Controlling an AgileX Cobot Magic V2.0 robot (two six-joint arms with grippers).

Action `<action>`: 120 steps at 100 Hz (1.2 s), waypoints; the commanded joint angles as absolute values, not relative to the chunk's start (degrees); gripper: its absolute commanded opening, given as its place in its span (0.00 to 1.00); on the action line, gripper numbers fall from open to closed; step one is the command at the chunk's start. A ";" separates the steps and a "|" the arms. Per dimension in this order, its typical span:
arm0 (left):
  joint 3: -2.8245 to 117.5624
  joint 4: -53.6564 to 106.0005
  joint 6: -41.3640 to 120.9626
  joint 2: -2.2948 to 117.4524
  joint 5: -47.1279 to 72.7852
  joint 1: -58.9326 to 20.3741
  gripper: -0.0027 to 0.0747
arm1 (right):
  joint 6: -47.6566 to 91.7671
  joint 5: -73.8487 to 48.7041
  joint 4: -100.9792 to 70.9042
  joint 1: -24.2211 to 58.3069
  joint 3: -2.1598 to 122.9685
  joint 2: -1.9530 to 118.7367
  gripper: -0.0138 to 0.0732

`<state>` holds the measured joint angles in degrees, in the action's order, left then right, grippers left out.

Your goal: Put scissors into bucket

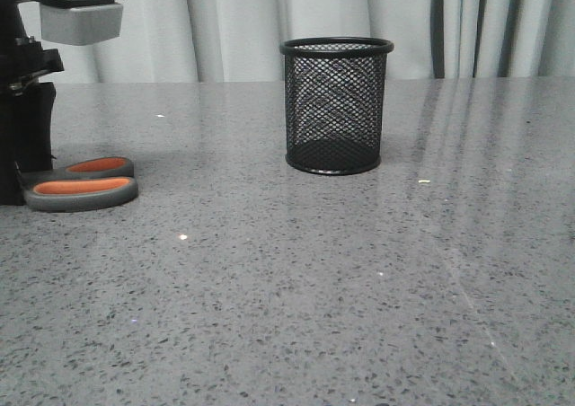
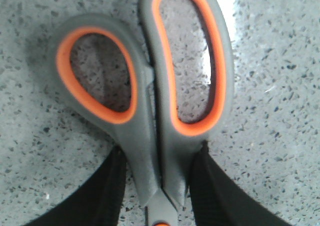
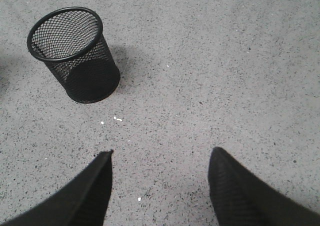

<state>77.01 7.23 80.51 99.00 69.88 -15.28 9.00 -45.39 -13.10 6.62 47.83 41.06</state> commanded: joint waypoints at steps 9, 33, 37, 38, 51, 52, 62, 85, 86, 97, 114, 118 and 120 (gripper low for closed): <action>78.17 7.80 80.51 96.44 73.10 -15.61 0.19 | 9.41 -41.78 -13.48 6.61 49.96 41.43 0.60; 78.17 7.64 80.51 94.93 73.10 -15.61 0.19 | 9.41 -41.78 -13.48 6.61 49.96 41.43 0.60; 78.31 7.54 80.51 94.63 73.10 -15.61 0.19 | 9.41 -41.78 -13.48 6.61 49.96 41.43 0.60; 78.30 7.54 80.51 94.50 73.10 -15.61 0.19 | 9.41 -41.78 -13.48 6.61 49.96 41.43 0.60; 78.30 7.54 80.51 93.01 73.10 -15.61 0.19 | 9.41 -41.78 -13.48 6.61 49.96 41.43 0.60; 78.30 7.54 80.51 92.80 73.10 -15.61 0.19 | 9.41 -41.78 -13.48 6.61 49.96 41.43 0.60; 78.30 7.54 80.51 91.31 73.10 -15.61 0.19 | 9.41 -41.67 -13.48 6.61 49.96 41.43 0.60; 81.41 7.91 79.31 87.84 73.10 -15.61 0.19 | 9.52 -41.01 -14.73 6.61 49.96 41.43 0.60; 81.57 8.05 79.05 87.82 73.10 -15.61 0.19 | 9.51 -40.88 -14.74 6.61 49.96 41.43 0.60; 84.73 9.42 78.92 86.15 73.10 -15.61 0.19 | 10.85 -40.25 -17.15 6.61 49.96 41.43 0.60; 90.13 12.27 78.50 84.55 73.10 -16.71 0.19 | 14.85 -38.07 -24.46 6.61 49.96 41.43 0.60; 91.52 12.27 78.50 84.40 73.10 -17.56 0.19 | 16.31 -37.53 -27.08 6.61 49.96 41.43 0.60; 92.20 12.27 78.50 84.30 73.10 -18.18 0.19 | 17.00 -37.24 -28.46 6.61 49.96 41.43 0.60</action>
